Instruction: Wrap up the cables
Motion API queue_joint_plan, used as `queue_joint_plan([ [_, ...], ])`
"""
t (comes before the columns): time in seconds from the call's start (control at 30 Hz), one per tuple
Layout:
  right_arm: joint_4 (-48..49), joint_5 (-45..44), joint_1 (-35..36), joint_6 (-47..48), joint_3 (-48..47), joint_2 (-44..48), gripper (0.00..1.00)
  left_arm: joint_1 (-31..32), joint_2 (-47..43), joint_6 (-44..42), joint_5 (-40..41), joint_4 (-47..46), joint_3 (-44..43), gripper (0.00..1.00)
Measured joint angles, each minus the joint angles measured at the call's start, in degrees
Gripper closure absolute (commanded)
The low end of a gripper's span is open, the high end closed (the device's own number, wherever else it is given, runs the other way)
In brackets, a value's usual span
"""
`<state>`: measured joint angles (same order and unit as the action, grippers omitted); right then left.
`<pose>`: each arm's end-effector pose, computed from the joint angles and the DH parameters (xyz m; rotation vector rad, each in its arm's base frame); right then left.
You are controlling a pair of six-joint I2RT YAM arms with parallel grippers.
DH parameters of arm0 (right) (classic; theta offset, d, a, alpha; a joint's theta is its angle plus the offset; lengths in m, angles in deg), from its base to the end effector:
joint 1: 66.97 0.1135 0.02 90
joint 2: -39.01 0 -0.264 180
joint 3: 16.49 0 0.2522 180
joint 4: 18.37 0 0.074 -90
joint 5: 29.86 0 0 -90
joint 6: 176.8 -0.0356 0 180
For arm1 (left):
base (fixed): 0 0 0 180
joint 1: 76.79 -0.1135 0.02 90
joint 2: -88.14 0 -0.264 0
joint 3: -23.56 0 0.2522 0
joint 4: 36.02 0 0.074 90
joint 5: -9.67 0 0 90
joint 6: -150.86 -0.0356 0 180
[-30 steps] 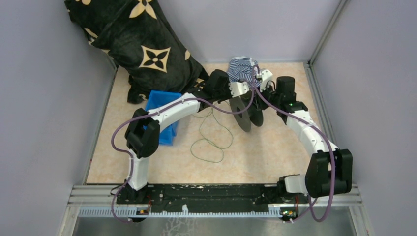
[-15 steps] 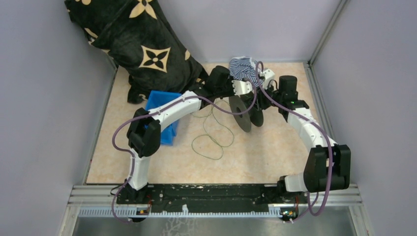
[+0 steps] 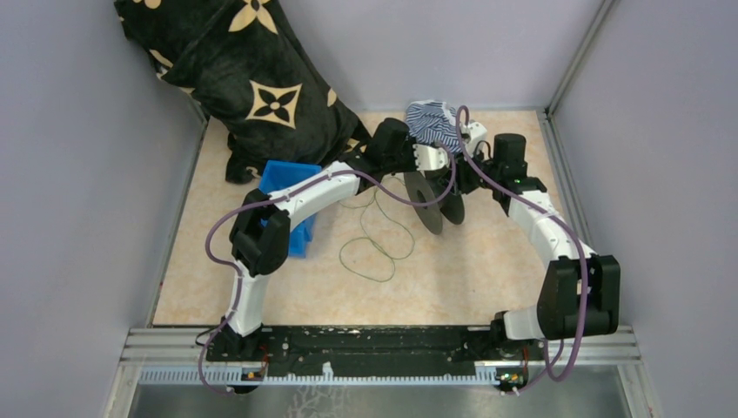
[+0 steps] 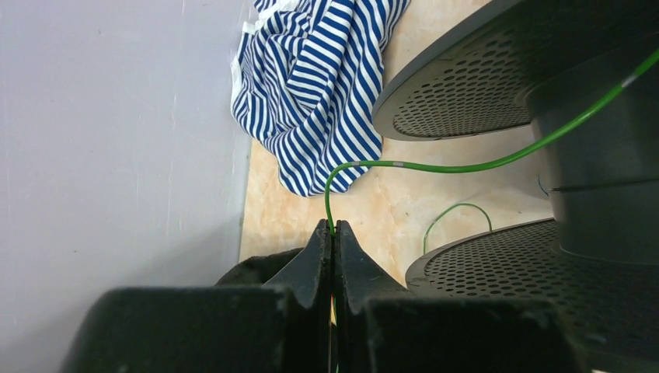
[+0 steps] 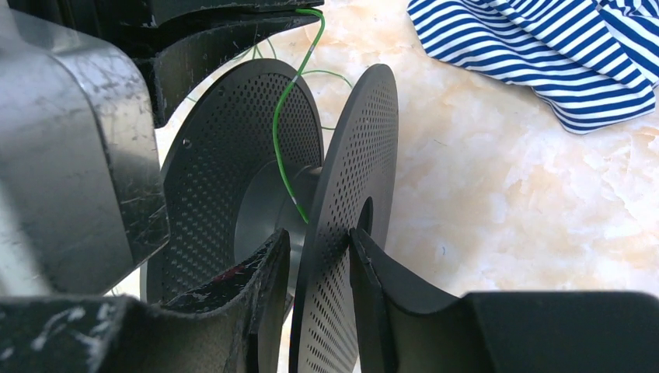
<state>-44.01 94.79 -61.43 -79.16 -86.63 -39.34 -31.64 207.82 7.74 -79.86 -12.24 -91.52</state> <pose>0.2987 0.0493 0.2785 -0.5822 2.0255 0.6281 0.3518 -0.3532 0.2705 1.5602 1.3565 0.0941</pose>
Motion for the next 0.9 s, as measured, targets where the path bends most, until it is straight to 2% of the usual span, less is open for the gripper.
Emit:
queue_joint_plan([
  [0.43, 0.48, -0.07, -0.04, -2.75, 0.00, -0.15, 0.62, 0.00, 0.00, -0.98, -1.05, -1.14, 0.02, 1.00],
  [0.9, 1.20, 1.01, -0.09, -2.91, 0.00, -0.81, 0.61, -0.44, 0.00, -6.38, -2.62, -3.69, 3.69, 1.00],
])
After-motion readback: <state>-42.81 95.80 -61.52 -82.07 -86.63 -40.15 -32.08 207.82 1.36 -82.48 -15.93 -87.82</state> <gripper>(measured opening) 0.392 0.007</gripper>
